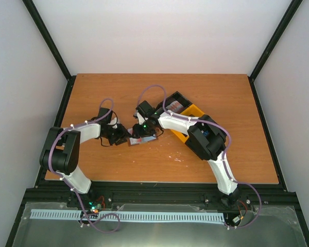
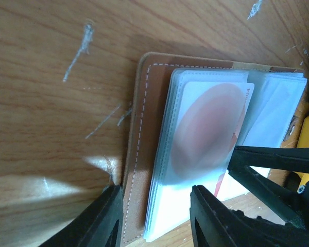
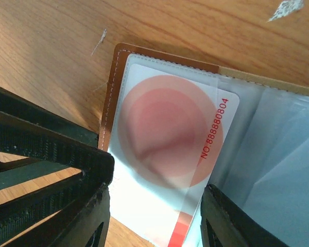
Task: Put the credit cards into the card holder
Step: Insert the credit card into the card holder, then pick up the credit card from the storage box.
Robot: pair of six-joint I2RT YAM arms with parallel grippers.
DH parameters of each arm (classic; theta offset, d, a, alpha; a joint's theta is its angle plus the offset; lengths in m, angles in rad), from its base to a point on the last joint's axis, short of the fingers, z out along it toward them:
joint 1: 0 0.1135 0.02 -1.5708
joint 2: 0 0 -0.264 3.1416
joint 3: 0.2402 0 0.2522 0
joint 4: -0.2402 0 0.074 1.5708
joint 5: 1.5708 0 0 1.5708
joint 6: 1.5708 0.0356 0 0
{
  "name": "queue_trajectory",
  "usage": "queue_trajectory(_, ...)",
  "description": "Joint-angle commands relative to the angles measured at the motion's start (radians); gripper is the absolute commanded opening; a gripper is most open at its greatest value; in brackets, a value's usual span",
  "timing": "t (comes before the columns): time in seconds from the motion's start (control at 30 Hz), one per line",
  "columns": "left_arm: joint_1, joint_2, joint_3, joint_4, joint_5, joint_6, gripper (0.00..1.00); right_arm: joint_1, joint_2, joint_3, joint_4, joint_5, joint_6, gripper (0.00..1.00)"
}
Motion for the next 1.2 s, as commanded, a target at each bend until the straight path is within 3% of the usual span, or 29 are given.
queue_trajectory(0.0,-0.003,0.026,0.02,-0.018,-0.04,0.028,0.39,0.012,0.025,0.024,0.049,-0.048,-0.014,0.49)
queue_trajectory(0.27,-0.004,-0.009,0.022,-0.053,-0.108,0.026,0.4,-0.02,-0.018,0.005,0.109,-0.037,-0.004,0.52)
queue_trajectory(0.5,-0.004,-0.085,0.035,-0.105,-0.202,-0.003,0.5,-0.05,-0.162,0.025,-0.079,0.251,-0.046,0.56)
queue_trajectory(0.77,-0.003,-0.206,0.036,-0.054,-0.156,0.002,0.66,-0.283,-0.416,-0.141,-0.157,0.278,-0.195,0.57)
queue_trajectory(0.87,-0.004,-0.223,0.024,-0.003,-0.092,-0.015,0.71,-0.357,-0.409,-0.114,-0.2,0.215,-0.273,0.58)
queue_trajectory(1.0,-0.004,-0.206,0.031,0.051,-0.024,-0.041,0.73,-0.362,-0.329,-0.021,-0.253,0.193,-0.38,0.59)
queue_trajectory(1.17,-0.004,-0.169,0.091,0.01,-0.037,-0.027,0.73,-0.363,-0.226,0.051,-0.244,0.153,-0.417,0.59)
